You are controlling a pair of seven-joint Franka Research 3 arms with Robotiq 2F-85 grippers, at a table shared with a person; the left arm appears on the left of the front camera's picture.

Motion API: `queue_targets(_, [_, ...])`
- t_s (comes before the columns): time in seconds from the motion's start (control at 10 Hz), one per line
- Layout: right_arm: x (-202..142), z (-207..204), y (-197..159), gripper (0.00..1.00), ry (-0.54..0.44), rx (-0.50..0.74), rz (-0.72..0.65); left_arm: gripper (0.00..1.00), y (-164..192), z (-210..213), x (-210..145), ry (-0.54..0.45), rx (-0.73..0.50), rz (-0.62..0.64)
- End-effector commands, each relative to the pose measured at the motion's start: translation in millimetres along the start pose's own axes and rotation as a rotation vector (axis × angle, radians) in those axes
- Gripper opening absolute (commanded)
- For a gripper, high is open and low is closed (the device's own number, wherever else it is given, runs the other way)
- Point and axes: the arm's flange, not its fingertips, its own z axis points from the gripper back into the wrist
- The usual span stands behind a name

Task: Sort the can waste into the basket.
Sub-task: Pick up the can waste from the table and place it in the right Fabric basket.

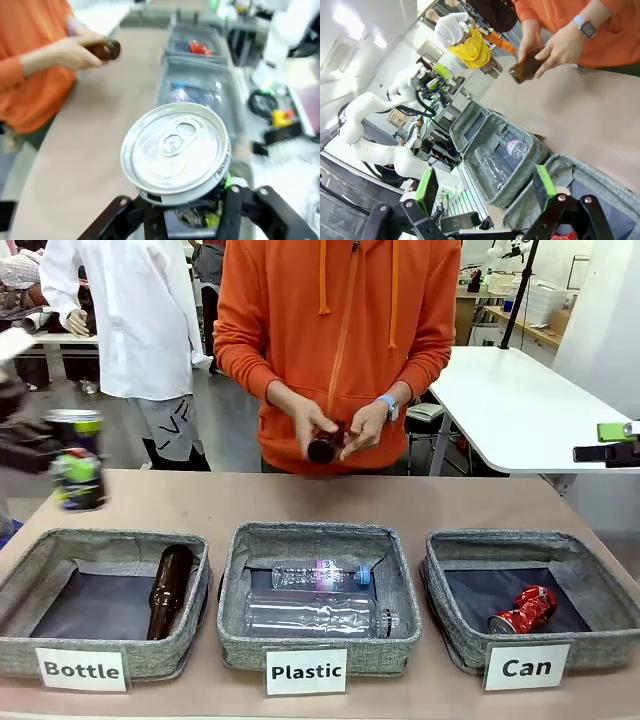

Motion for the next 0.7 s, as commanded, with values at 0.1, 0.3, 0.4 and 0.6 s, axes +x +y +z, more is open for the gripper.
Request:
queue_targets(0.1, [-2.4, 0.7, 0.8, 1.0, 0.002, 0.006, 0.019, 0.0, -60.7, 17.4, -24.2, 0.095, 0.031, -0.073])
queue_targets(0.3, [-2.4, 0.7, 0.8, 1.0, 0.002, 0.006, 0.019, 0.0, -49.3, 34.5, -18.5, 0.071, 0.013, -0.02])
queue_targets(0.4, [-2.4, 0.7, 0.8, 1.0, 0.002, 0.006, 0.019, 0.44, -63.1, 37.0, -25.0, 0.097, 0.081, -0.052])
queue_targets(0.6, [-2.4, 0.7, 0.8, 1.0, 0.002, 0.006, 0.019, 0.44, -58.9, 158.3, -37.6, 0.097, -0.081, -0.05])
